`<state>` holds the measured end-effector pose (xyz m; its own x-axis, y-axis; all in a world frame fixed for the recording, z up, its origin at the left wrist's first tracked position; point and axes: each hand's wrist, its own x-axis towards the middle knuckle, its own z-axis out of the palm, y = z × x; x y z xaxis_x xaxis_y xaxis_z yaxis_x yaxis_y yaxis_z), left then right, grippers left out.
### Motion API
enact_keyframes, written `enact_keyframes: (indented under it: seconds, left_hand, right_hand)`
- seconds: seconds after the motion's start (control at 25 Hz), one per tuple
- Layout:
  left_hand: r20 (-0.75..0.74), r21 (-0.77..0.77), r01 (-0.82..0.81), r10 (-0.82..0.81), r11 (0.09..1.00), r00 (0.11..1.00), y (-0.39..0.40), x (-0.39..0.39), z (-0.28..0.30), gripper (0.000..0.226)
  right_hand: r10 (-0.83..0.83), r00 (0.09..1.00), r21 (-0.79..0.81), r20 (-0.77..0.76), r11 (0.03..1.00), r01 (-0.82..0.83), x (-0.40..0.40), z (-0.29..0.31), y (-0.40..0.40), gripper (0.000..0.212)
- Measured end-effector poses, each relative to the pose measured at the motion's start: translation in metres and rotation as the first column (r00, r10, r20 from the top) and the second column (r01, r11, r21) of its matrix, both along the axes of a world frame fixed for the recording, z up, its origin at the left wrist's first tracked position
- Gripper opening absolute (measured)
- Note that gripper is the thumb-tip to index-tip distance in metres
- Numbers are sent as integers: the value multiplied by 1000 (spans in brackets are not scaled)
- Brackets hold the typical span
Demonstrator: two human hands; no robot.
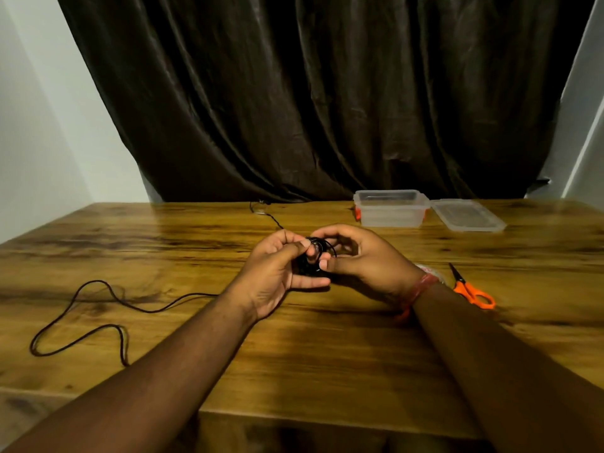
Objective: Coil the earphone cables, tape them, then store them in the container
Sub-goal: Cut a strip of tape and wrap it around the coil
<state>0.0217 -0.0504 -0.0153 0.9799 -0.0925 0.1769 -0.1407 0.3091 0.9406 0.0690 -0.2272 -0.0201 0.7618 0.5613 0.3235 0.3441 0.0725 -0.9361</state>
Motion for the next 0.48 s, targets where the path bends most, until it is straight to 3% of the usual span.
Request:
enact_keyframes:
  seconds: [0.16, 0.48]
  left_hand:
    - [28, 5, -4, 4, 1000, 1000, 2, -2, 3, 14]
    - [24, 83, -2, 0, 997, 1000, 1, -4, 2, 8]
  right_hand:
    - [-3, 999, 73, -33, 997, 6, 2, -2, 4, 33]
    - [-147, 986, 35, 84, 989, 145, -2, -1, 8, 27]
